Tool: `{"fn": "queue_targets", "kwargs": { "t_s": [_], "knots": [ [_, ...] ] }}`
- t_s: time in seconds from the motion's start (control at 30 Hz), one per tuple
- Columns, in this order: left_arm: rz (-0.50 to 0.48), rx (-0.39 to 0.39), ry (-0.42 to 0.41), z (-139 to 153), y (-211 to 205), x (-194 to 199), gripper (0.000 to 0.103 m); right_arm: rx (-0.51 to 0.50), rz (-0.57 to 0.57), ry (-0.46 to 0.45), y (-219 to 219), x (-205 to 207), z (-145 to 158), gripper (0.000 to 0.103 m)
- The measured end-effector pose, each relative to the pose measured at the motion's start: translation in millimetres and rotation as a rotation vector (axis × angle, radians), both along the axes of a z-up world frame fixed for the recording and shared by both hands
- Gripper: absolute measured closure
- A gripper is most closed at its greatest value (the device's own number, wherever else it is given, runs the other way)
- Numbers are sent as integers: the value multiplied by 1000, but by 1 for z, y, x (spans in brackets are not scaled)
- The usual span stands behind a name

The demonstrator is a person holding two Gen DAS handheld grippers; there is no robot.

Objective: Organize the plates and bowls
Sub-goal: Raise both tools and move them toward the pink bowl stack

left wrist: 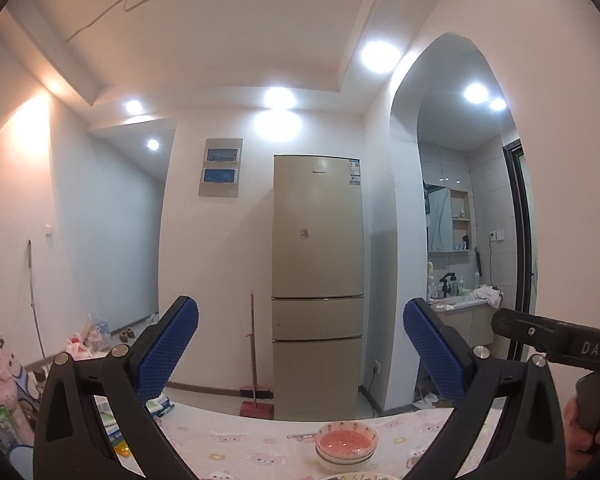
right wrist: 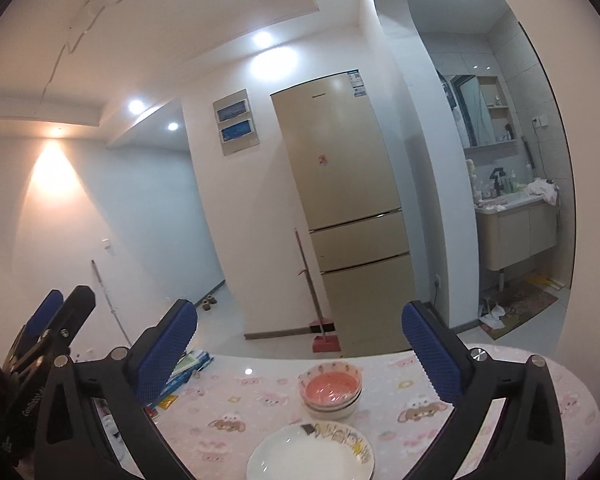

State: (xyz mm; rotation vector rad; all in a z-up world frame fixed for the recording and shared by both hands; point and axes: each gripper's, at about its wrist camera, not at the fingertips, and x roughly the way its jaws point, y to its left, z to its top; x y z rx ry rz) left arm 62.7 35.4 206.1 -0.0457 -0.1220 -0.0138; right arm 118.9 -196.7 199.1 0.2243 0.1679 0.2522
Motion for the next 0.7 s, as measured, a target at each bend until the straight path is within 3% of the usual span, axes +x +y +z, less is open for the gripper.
{"fn": "queue_targets", "kwargs": {
  "t_s": [0.23,0.37,0.47,0.6,0.7],
  "knots": [
    [0,-6,12,10,-7,42,1,38,-59,32,-10,66,4,0],
    [-6,-6,61,9,-13,78,1,57,-97,52,-17,99,-7,0],
    [43,-56,37,-5,-10,92,1,78,-102,91,-24,126,-28,0],
    [25,-95,85,-36,0,120,1,91,-119,142,-32,156,-70,0],
    [23,-88,123,-63,2,145,1,24,-113,227,-21,192,-93,0]
  ]
}}
